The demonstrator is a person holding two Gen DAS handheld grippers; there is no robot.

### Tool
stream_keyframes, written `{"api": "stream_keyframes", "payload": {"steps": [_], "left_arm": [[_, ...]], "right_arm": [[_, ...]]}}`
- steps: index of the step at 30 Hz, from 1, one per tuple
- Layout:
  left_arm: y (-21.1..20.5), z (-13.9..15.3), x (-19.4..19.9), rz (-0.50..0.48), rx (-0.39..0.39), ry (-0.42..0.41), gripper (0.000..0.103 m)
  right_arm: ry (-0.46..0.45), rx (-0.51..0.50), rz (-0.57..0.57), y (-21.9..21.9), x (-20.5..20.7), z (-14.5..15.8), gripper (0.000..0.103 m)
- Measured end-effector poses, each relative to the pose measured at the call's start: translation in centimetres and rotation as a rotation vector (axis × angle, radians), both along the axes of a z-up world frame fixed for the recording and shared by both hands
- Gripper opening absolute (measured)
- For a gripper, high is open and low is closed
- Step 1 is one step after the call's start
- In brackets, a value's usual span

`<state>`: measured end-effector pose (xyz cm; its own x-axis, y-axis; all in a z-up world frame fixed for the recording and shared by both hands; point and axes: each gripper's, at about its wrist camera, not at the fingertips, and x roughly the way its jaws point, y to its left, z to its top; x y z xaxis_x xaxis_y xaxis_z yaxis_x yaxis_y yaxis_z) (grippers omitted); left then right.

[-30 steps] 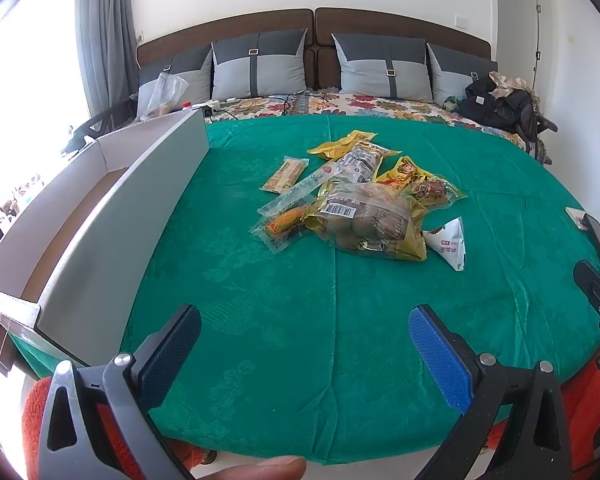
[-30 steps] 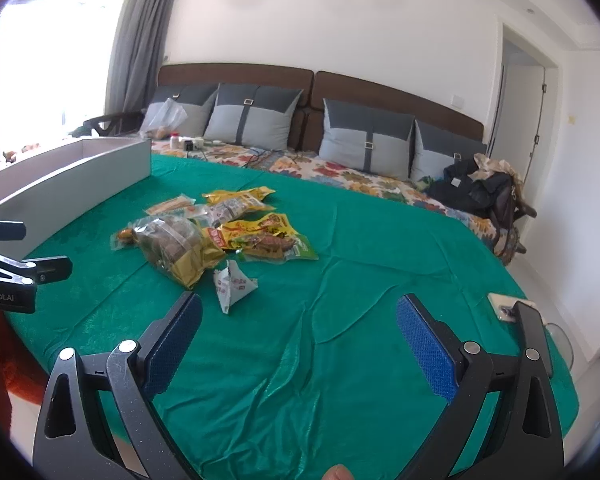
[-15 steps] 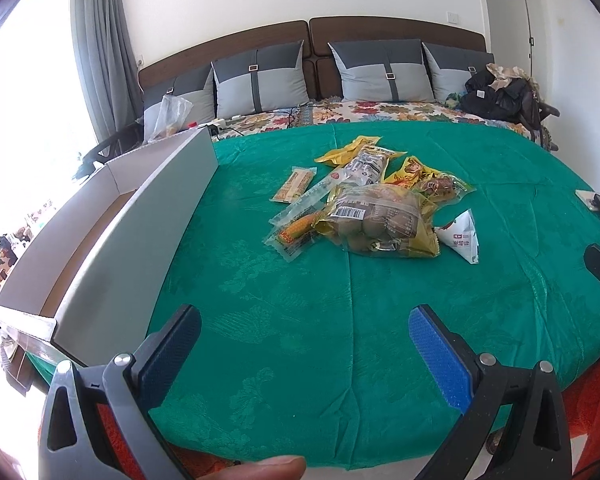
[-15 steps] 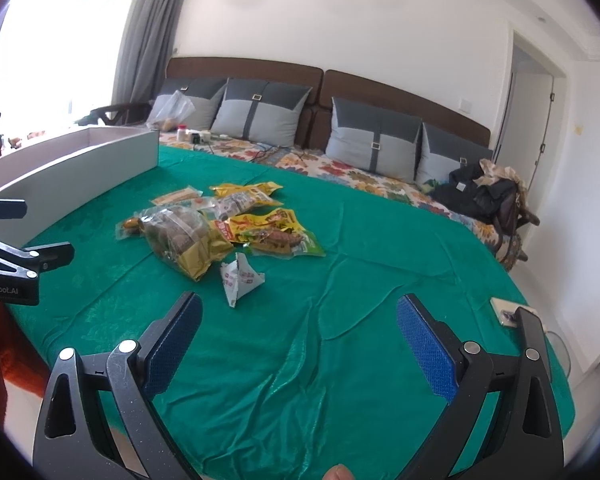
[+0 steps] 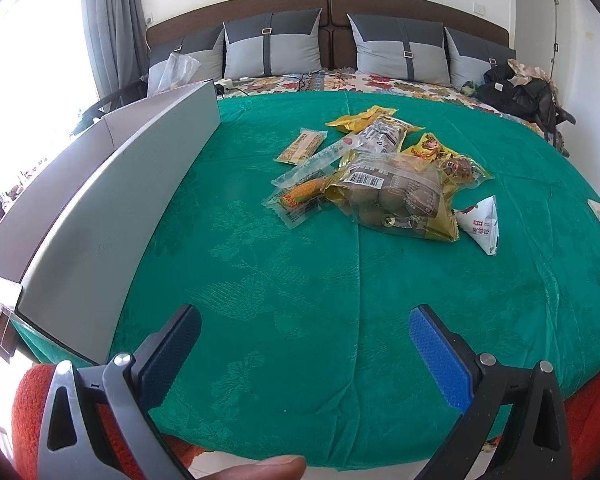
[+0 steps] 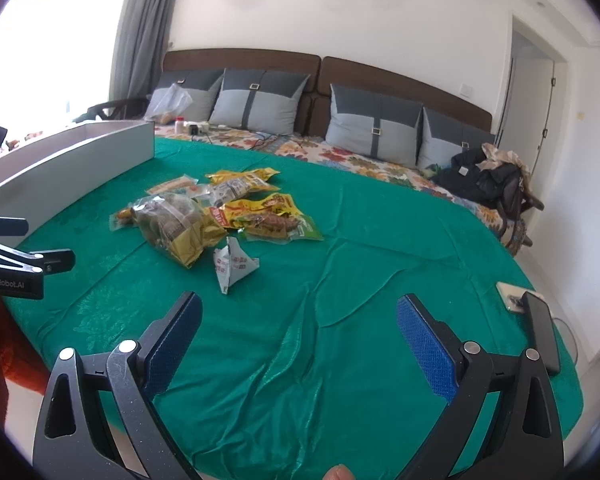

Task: Organize snacks

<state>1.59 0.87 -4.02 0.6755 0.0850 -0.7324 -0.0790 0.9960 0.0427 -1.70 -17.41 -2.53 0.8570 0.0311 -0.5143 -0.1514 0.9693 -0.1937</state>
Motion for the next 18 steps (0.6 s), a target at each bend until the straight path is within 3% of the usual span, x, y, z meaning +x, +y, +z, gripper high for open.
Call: {"api": "stream_keyframes", "payload": {"steps": [18], "left_arm": [[0.5,-4.4,3.2,0.014,0.035,0.139,0.103]], "right_arm": [[0.201,0.038,-0.001,-0.5,2.2,-4.1,0.099]]}}
